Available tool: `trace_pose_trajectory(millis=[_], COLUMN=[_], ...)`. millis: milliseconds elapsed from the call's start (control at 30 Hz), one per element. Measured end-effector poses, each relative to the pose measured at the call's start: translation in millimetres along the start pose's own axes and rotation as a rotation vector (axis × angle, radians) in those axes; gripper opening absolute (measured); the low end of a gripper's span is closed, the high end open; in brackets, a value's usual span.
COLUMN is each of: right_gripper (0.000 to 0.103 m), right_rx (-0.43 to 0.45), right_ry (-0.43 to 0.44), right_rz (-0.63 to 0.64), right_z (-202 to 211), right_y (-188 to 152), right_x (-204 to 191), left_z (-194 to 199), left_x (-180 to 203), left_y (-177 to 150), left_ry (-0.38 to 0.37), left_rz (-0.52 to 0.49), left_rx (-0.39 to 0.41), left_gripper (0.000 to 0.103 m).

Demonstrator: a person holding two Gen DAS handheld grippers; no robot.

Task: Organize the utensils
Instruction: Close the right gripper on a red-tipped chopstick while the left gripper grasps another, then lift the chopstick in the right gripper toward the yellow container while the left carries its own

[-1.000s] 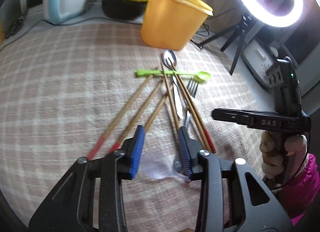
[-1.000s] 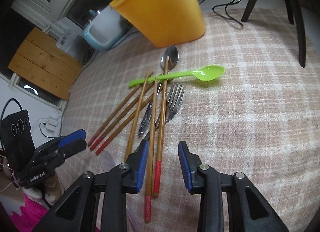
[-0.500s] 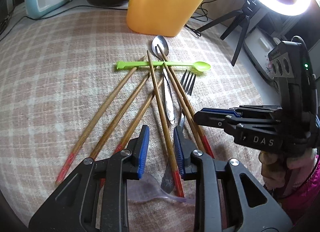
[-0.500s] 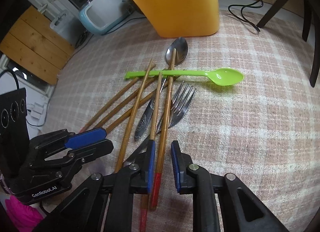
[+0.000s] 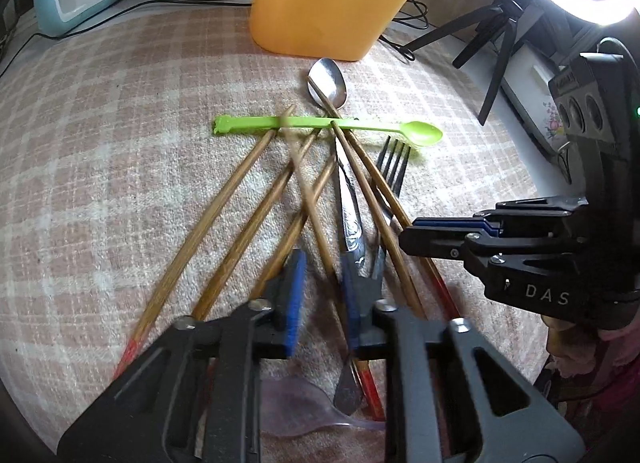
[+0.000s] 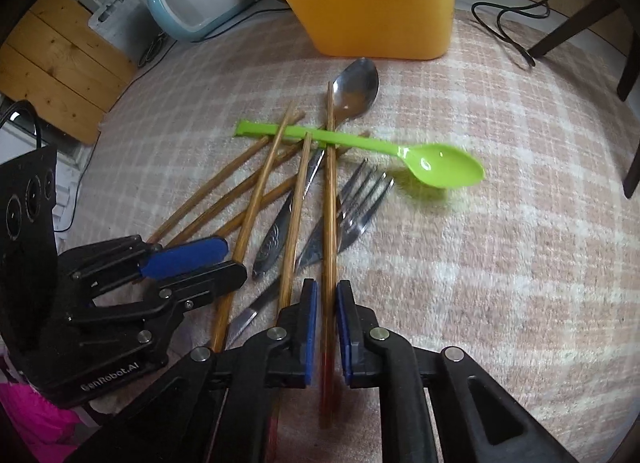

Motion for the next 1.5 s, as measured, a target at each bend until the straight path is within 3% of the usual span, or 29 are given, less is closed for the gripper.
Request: trace_pose_trajectory(millis=[200, 500, 833, 900, 1100, 1500], right_gripper=[0.004, 0.004, 0.004, 0.004, 0.004, 0.004], right_rx=[-0.005, 0.042, 0.138, 0.160, 0.301, 0.609], right_ry=[-0.001, 0.068, 0.170, 0.180, 0.194, 0.022], right_rz=[-0.007, -0.033, -0.078, -0.078, -0.092, 0.000], right_z=[2.4, 24.3, 59.5, 67.2, 99.2, 166.6], right_y=[-1.0, -35.7, -75.7, -79.6, -80.6, -16.9], right_x=[0.8, 10.0, 19.9, 19.2, 15.2, -15.3], left_z=[6.1, 27.9, 51.4, 56.1, 77.0, 135.5], left_x=[-8.3, -14.8, -16.8, -14.5, -7.8, -9.1], left_y=[-2.6, -11.0, -4.4, -1.7, 8.1, 61.9], left_ry=[-0.034, -0.051, -0.073, -0.073, -0.071, -0.073], left_rz=[0.036, 0.050, 0.064, 0.061, 0.040, 0.010], left_rx=[0.012, 0.061, 0.118, 0.100, 0.159, 0.323], left_gripper=[0.007, 0.004, 0.004, 0.004, 0.004, 0.004])
Point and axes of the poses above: each gripper's, at about its wrist camera, not at the fingertips, and z roughly against the way its jaws point, x to its right, y to its top, the point moved 1 cm from there along -z, roughly the way its jaws point, and after that the axes turned 9 degrees about -x, right-handed, at the moved point
